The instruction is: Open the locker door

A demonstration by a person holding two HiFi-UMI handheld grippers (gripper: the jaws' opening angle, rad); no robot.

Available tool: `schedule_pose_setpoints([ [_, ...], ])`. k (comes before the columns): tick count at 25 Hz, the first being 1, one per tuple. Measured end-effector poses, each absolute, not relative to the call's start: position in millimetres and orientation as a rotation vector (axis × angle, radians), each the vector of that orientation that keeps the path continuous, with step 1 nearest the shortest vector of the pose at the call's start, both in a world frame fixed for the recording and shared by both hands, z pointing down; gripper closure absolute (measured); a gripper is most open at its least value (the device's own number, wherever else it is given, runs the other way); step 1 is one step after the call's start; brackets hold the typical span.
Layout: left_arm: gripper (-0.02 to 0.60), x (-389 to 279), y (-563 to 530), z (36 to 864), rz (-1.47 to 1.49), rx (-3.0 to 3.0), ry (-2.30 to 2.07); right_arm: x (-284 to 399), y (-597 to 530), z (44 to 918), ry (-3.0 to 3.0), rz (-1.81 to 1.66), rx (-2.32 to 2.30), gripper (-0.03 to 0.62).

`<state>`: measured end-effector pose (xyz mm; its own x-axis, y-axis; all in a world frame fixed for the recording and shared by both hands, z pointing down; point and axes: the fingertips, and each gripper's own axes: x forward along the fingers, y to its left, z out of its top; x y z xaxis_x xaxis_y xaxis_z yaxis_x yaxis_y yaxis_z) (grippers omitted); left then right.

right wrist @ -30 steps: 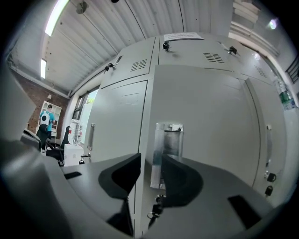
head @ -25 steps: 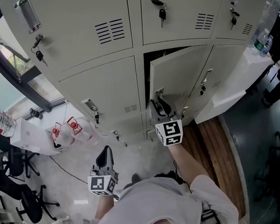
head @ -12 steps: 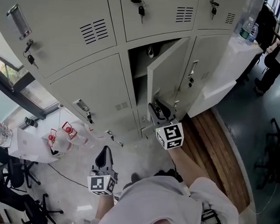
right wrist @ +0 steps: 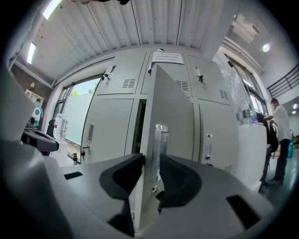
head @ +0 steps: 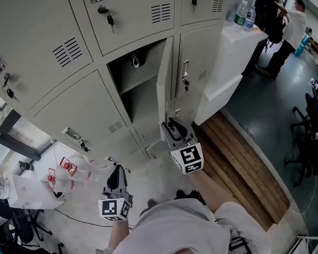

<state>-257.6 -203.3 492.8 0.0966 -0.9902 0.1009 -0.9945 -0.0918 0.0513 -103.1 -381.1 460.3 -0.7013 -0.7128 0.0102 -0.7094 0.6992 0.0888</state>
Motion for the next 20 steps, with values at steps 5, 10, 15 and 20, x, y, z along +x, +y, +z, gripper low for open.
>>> schedule_pose_setpoints([
  [5, 0.58, -229.2, -219.8, 492.5, 0.053, 2.336, -1.938, -61.1, -381.0, 460.9, -2.8, -0.11, 1.304, 0.484],
  [10, 0.578, -205.9, -232.4, 492.4, 0.052, 2.402, -1.858, -10.4, -388.6, 462.8, -2.708, -0.065, 1.483, 0.548],
  [15, 0.578, -189.5, -240.9, 493.1, 0.052, 2.438, -1.803, 32.1, -391.3, 464.1, -2.668, 0.019, 1.627, 0.576],
  [20, 0.578, -181.2, -244.5, 490.4, 0.056, 2.455, -1.793, 41.8, -387.8, 463.8, -2.677, 0.042, 1.629, 0.576],
])
